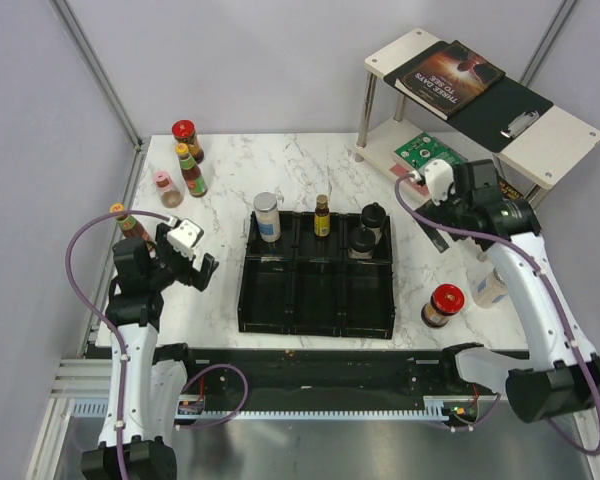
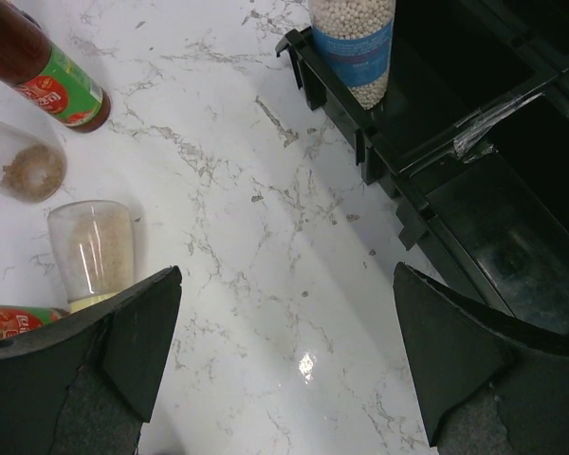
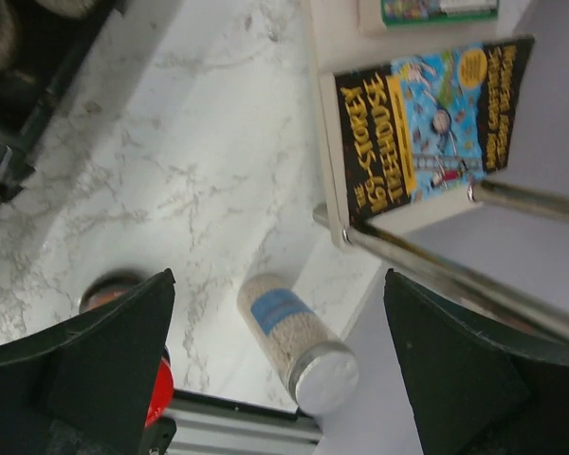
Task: Organize the condiment bottles
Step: Pick up the bottle from the center of the board.
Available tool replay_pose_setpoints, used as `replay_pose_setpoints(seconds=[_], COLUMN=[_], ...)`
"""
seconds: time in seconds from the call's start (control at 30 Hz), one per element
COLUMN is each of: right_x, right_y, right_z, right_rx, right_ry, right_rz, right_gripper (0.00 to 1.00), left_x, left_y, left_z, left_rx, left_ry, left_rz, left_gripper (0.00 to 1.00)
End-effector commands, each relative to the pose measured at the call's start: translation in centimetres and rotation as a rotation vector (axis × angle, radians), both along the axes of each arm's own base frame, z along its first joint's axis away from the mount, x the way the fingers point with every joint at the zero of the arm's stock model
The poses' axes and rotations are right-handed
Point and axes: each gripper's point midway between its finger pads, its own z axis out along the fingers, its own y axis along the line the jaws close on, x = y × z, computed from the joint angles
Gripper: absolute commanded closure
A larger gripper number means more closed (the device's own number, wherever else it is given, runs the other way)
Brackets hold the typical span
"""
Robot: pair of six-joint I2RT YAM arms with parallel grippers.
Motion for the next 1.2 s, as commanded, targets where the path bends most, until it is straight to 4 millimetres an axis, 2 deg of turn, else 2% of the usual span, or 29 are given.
replay_pose_setpoints(seconds=[0.0, 0.07, 0.1, 0.13, 0.17, 0.2, 0.27, 0.5, 0.6, 0.77, 1.17], right_x=[-2.9, -3.6, -4.3, -4.6, -5.0, -5.3, -5.9, -7.1, -7.0, -6.6, -7.0], right_y=[-3.5, -4.1, -5.4, -5.9, -5.9, -7.3, -8.0, -12.3, -12.6, -12.0, -14.1], right_z=[-0.5, -1.3, -2.4, -2.7, -3.7, -4.0, -5.2, -6.8, -7.0, -7.2, -9.8], right_rx=[-0.023, 0.006, 0.008, 0.017, 0.047, 0.042, 0.069, 0.160, 0.199, 0.253, 0.314], right_ry=[0.007, 0.022, 0.052, 0.052, 0.077, 0.080, 0.105, 0.124, 0.129, 0.121, 0.136], right_rz=[-0.089, -0.106, -0.148, -0.163, -0.159, -0.194, -0.198, -0.292, -0.284, -0.258, -0.308], right_gripper=[0.02, 0.02, 0.02, 0.02, 0.02, 0.02, 0.02, 0.02, 0.02, 0.02, 0.02], left_x=[-0.2, -0.2, -0.2, -0.3, -0.3, -0.3, -0.3, -0.4, -0.3, -0.3, 0.0], left_y=[-0.5, -0.6, -0.5, -0.6, -0.7, -0.7, -0.7, -0.8, -0.9, -0.8, -0.5], left_z=[0.4, 0.5, 0.4, 0.4, 0.4, 0.5, 0.5, 0.5, 0.4, 0.2, -0.1], left_rx=[-0.008, -0.012, -0.015, -0.014, -0.017, -0.016, -0.019, -0.020, -0.021, -0.023, -0.022], left_ry=[-0.021, -0.023, -0.018, -0.019, -0.018, -0.017, -0.015, -0.018, -0.014, -0.003, 0.014], left_rz=[-0.031, -0.036, -0.035, -0.039, -0.043, -0.041, -0.043, -0.050, -0.055, -0.048, -0.034], left_gripper=[0.01, 0.00, 0.01, 0.01, 0.00, 0.00, 0.00, 0.00, 0.00, 0.01, 0.00])
